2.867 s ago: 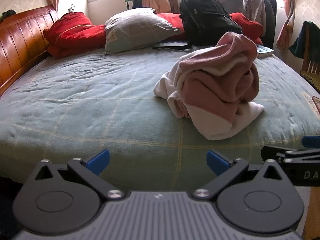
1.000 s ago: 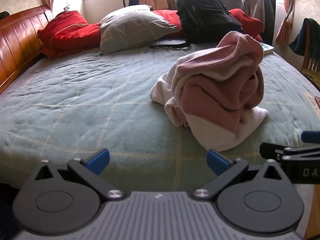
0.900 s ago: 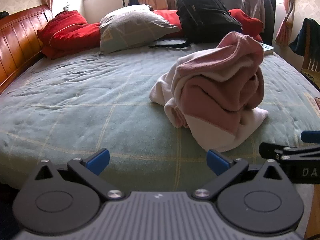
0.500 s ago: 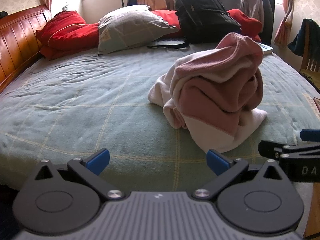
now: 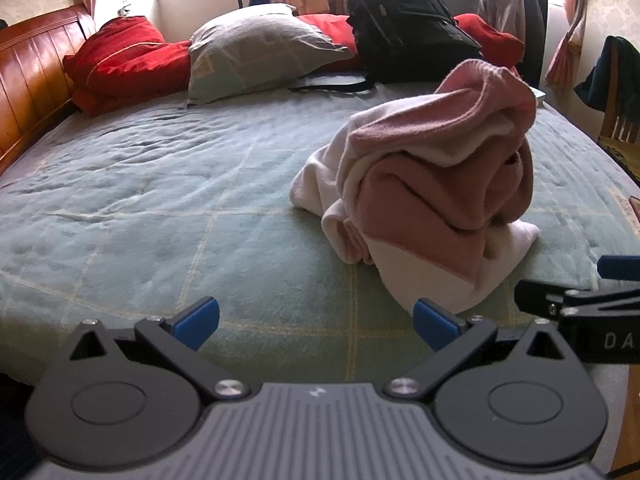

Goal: Fold clothes
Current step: 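Grasp the pink-and-white sweater with the left tool while the right tool grasps it too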

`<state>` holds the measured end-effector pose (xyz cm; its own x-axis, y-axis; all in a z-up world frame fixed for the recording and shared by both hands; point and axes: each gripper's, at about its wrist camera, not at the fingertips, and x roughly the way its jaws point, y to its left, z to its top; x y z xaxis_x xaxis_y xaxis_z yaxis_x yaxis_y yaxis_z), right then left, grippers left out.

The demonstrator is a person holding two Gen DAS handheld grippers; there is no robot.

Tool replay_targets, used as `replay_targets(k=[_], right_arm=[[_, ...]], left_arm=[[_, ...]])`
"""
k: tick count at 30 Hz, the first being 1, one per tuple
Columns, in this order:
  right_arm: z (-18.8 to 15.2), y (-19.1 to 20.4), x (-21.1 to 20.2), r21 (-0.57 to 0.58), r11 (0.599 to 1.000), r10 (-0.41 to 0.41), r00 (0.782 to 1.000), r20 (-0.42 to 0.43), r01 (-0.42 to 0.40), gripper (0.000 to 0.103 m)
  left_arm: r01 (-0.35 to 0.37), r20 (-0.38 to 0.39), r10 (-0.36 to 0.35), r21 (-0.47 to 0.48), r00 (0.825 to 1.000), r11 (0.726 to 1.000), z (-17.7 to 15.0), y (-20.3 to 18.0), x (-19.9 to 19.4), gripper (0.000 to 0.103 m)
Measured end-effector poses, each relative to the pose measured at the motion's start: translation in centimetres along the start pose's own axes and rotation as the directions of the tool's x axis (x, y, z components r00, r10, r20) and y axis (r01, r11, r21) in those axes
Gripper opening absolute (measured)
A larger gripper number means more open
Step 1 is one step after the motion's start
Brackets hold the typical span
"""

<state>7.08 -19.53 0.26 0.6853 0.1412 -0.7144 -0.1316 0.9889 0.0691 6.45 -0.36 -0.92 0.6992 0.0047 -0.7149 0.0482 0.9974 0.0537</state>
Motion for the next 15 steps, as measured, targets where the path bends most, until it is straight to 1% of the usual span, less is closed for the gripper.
replay_targets(k=[4,11,15], right_arm=[[0.4,-0.3,0.5,-0.043,0.999,-0.007,0.999,0.037,0.009,0.103],[2.5,-2.0,2.2,-0.048,0.998,-0.037,0.999,0.027,0.039,0.103],[4.1,-2.6,3.6,-0.042,0.999,-0.026,0.999,0.021,0.027,0.103]], left_arm=[[-0.002,-0.005,0.002,0.022,1.0,1.0,0.6,-0.2,1.0,0.102],[0.006,-0.017,-0.006,0.034,1.0,0.999,3.0,-0.5,3.0,0.102],[0.012,-0.009,-0.012,0.046,1.0,0.999,4.8,-0.8,4.0,0.102]])
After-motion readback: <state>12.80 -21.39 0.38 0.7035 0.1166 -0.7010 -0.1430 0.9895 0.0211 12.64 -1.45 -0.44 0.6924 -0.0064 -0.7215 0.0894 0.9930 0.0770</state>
